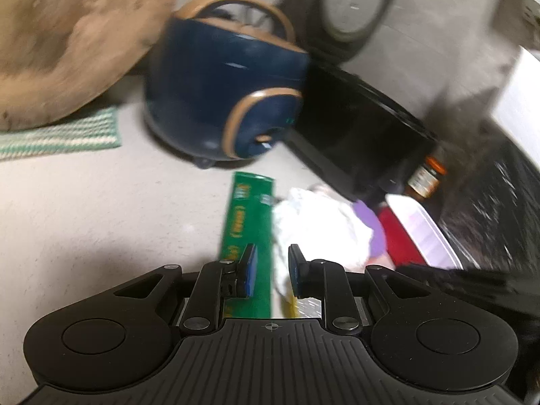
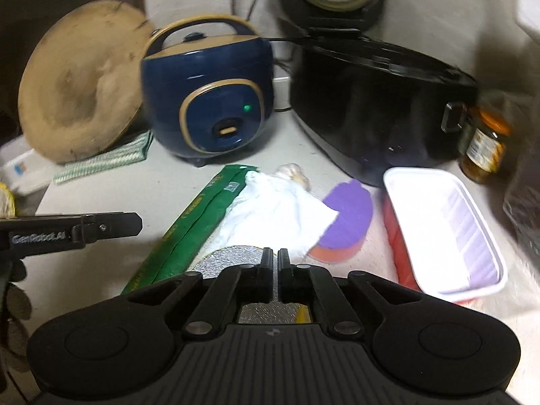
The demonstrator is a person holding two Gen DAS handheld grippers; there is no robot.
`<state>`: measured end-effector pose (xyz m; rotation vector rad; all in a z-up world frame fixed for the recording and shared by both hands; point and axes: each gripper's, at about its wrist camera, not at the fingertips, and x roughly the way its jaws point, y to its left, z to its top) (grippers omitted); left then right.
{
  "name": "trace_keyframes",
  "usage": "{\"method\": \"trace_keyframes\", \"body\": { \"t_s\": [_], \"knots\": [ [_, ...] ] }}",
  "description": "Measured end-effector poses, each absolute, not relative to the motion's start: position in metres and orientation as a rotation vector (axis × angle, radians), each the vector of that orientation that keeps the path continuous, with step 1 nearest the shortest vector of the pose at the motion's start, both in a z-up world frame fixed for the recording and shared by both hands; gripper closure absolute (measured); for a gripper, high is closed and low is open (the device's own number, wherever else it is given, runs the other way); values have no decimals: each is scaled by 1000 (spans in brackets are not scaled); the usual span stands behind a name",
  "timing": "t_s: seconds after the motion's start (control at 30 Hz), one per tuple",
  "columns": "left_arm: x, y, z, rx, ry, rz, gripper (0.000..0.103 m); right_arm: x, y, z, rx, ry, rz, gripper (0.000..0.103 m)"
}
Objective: Collect trash
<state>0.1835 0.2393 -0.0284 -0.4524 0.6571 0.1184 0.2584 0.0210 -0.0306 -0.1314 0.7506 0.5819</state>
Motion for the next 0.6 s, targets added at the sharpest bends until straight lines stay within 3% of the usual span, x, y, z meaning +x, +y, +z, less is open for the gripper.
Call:
{"method": "trace_keyframes", "body": {
  "t_s": [0.07,0.13,0.23,0.43,0.6],
  "knots": [
    [180,251,-31,-477,660,153,80,258,21,-31,-96,745,598,48],
    [173,263,-32,-483,666,190,80,257,29,-32,-68,708,597,33],
    [161,281,-33,-496,672,244,80,261,59,-39,-80,703,621,21],
    [140,302,-32,-485,693,324,80,274,133,-66,-181,742,688,20],
    [132,301,-29,-444,709,347,80,289,167,-94,-237,828,666,29]
  ]
}}
